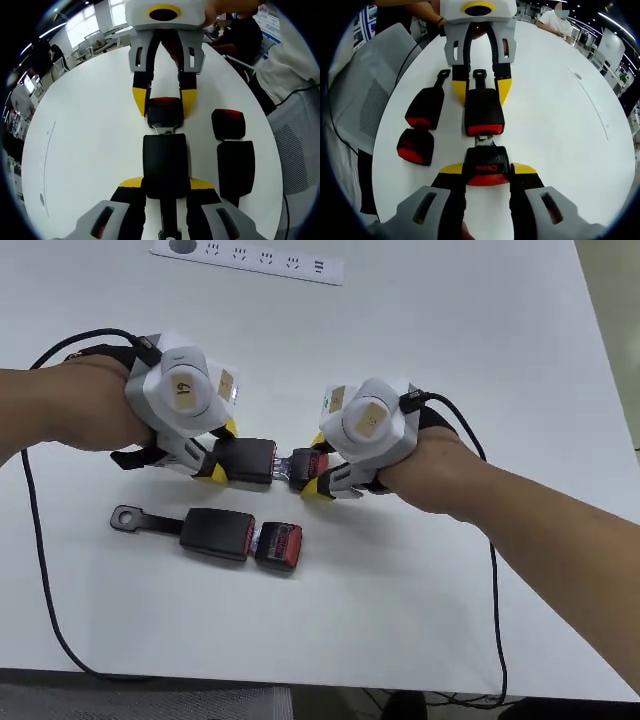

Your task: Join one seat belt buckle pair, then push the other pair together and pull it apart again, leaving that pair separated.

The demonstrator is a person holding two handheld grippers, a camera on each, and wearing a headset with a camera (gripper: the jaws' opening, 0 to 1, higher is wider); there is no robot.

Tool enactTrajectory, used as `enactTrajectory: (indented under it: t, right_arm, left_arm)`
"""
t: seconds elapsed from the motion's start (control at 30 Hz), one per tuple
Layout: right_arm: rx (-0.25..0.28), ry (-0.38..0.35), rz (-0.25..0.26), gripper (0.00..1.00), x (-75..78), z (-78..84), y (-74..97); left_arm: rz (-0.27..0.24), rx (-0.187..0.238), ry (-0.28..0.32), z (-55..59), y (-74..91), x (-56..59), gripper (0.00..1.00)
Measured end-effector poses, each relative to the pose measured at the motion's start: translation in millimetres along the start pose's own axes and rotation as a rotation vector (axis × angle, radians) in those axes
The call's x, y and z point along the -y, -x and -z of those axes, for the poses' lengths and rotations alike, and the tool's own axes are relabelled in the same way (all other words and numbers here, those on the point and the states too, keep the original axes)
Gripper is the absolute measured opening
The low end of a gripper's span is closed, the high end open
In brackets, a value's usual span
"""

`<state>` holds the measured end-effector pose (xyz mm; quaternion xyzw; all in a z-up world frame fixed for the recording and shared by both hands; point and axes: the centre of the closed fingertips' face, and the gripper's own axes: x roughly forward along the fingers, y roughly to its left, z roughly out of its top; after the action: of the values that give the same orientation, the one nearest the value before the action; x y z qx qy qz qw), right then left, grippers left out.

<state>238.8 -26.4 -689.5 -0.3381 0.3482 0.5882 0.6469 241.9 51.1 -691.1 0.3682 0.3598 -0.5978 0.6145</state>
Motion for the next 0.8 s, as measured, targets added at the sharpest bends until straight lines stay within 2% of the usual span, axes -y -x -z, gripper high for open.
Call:
enactTrajectory:
  t: [0.43, 0.57, 0.8]
  right_arm:
    - [0.015, 0.008, 0.0, 0.3, -0.5, -10.3, -5.8]
    - [0.019, 0.013, -0.004, 0.3, 1.4, -8.9, -5.0]
    - [0.015, 0.021, -0.005, 0.31, 1.1, -10.2, -5.9]
  left_arm:
    - [-0.003, 0.004, 0.004, 0.2, 0.2, -0.7, 0.3]
    - [-0.001, -0.008, 0.001, 0.2, -0.2, -0.8, 0.31]
    - [-0.001, 0.001, 0.006, -0.5, 0.6, -0.6, 0.31]
